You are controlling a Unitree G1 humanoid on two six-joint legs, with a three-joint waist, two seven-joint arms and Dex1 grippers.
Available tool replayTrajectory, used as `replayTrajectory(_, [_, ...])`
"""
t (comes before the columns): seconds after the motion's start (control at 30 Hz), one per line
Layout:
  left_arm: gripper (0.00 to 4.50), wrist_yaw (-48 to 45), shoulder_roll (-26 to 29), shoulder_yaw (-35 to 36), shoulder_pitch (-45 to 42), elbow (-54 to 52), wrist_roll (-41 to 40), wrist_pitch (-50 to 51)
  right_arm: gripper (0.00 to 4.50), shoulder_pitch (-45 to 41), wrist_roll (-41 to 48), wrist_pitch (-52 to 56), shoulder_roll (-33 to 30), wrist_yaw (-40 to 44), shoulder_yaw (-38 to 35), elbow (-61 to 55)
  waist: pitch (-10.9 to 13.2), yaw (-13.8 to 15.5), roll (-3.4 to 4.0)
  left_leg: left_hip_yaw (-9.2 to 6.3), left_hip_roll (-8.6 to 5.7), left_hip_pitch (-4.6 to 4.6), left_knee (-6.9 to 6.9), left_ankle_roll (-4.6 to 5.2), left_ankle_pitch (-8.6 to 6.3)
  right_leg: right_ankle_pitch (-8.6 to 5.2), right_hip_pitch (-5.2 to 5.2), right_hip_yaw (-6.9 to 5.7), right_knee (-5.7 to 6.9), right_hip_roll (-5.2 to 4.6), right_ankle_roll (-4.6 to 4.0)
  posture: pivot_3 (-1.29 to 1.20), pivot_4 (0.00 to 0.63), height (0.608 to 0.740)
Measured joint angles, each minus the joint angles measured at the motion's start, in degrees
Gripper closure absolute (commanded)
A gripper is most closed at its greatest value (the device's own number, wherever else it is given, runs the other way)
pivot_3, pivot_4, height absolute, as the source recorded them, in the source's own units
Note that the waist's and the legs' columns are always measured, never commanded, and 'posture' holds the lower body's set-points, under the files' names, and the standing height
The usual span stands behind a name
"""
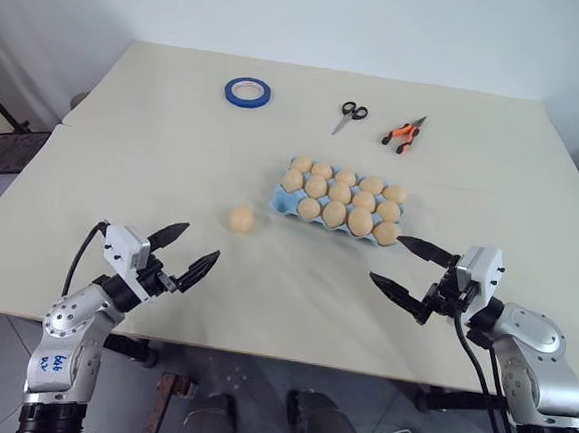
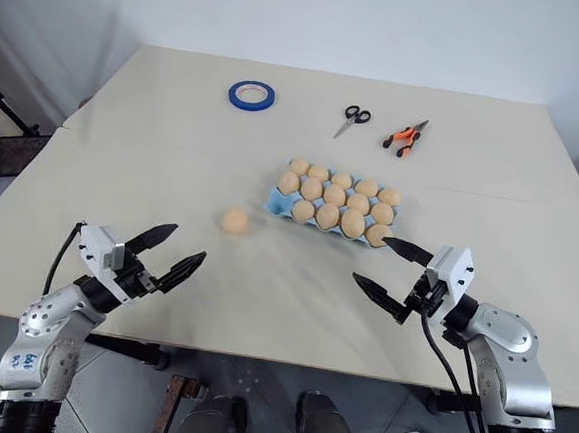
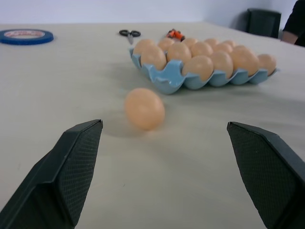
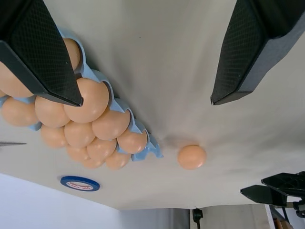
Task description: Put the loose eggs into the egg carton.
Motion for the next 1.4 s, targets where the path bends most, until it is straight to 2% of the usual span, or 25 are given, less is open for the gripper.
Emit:
replayTrajectory(0.1, [0.04, 0.38, -0.07, -0.16, -1.17, 1.07, 0.18, -0.02, 0.00, 0.07, -0.03, -0.01, 0.01, -0.21, -0.01, 0.01, 0.00, 0.01, 0.00, -0.01, 0.00, 0.00, 0.01, 0.00, 0.00, 0.00, 0.00, -0.01, 0.01, 0.00, -0.01, 0.00, 0.150, 0.740])
replayTrajectory(0.2, [0.04, 1.46, -0.18, -1.90, -6.66, 5.25, 1.92, -0.18, 0.00, -0.04, -0.09, 0.00, 0.10, -0.48, 0.12, 0.01, 0.00, 0.41, 0.00, -0.02, -0.03, 0.00, 0.04, 0.03, 0.02, 0.00, 0.01, -0.05, 0.03, -0.01, -0.01, 0.00, 0.150, 0.740])
replayTrajectory(0.47, [0.04, 3.80, -3.19, -8.76, -22.87, 23.40, 10.06, -3.71, 0.00, -0.76, -0.66, -0.03, 0.54, -1.47, 0.37, 0.14, 0.00, 0.23, 0.00, 0.05, -0.03, -0.22, 0.05, 0.04, -0.01, 0.05, -0.21, -0.03, 0.02, 0.05, 0.10, 0.00, 0.150, 0.740])
replayTrajectory(0.67, [0.04, 3.34, -3.50, -10.89, -28.49, 35.20, 13.63, -7.75, 0.00, 0.31, -0.91, -0.01, 0.70, -2.29, 0.34, -0.01, 0.00, 0.30, 0.00, 0.03, 0.01, -0.29, 0.11, 0.00, -0.03, 0.04, -0.28, -0.06, 0.10, 0.11, 0.10, 0.00, 0.150, 0.740])
replayTrajectory(0.77, [0.59, 2.73, -3.58, -11.58, -31.55, 40.04, 15.05, -9.52, 0.00, 0.79, -1.00, 0.02, 0.72, -2.49, 0.37, -0.11, 0.00, 0.35, 0.00, 0.05, -0.03, -0.31, 0.21, 0.03, -0.01, 0.08, -0.25, -0.04, 0.10, 0.07, 0.17, 0.00, 0.150, 0.740])
replayTrajectory(0.93, [2.23, 0.74, -4.29, -11.51, -33.24, 43.49, 15.12, -12.13, 0.00, 0.79, -1.00, 0.02, 0.72, -2.97, 0.37, -0.30, 0.00, 0.33, 0.00, 0.07, -0.04, -0.30, 0.19, 0.06, 0.01, 0.10, -0.25, -0.02, 0.11, 0.05, 0.21, 0.00, 0.150, 0.740])
replayTrajectory(0.97, [2.42, 0.65, -4.47, -11.53, -33.25, 43.65, 15.18, -12.61, 0.00, 0.79, -1.00, 0.02, 0.72, -3.03, 0.37, -0.30, 0.00, 0.35, 0.00, 0.06, -0.03, -0.30, 0.18, 0.06, 0.01, 0.09, -0.25, -0.04, 0.11, 0.05, 0.20, 0.00, 0.150, 0.740])
replayTrajectory(1.1, [2.68, 0.59, -4.95, -11.52, -33.31, 43.91, 15.23, -13.40, 0.00, 0.78, -1.12, 0.02, 0.72, -3.37, 0.37, -0.30, 0.00, 0.39, 0.00, 0.05, -0.03, -0.31, 0.18, 0.05, 0.00, 0.09, -0.26, -0.04, 0.12, 0.05, 0.20, 0.00, 0.150, 0.740])
replayTrajectory(1.3, [2.68, -2.31, -7.84, -11.55, -33.67, 39.56, 12.81, -11.59, 0.00, 0.73, -1.38, 0.01, 0.75, -3.46, 0.37, -0.30, 0.00, 0.44, 0.00, 0.05, -0.04, -0.37, 0.23, 0.06, 0.00, 0.09, -0.27, -0.05, 0.14, 0.05, 0.21, 0.00, 0.150, 0.740])
replayTrajectory(1.4, [2.68, -1.83, -10.08, -11.56, -38.05, 38.34, 11.89, -9.48, 0.00, 0.31, -1.41, 0.02, 0.85, -3.49, 0.55, -0.30, 0.00, 0.68, -0.01, -0.01, -0.05, -0.43, 0.33, 0.07, 0.01, 0.10, -0.28, -0.10, 0.16, 0.07, 0.22, 0.00, 0.150, 0.740])
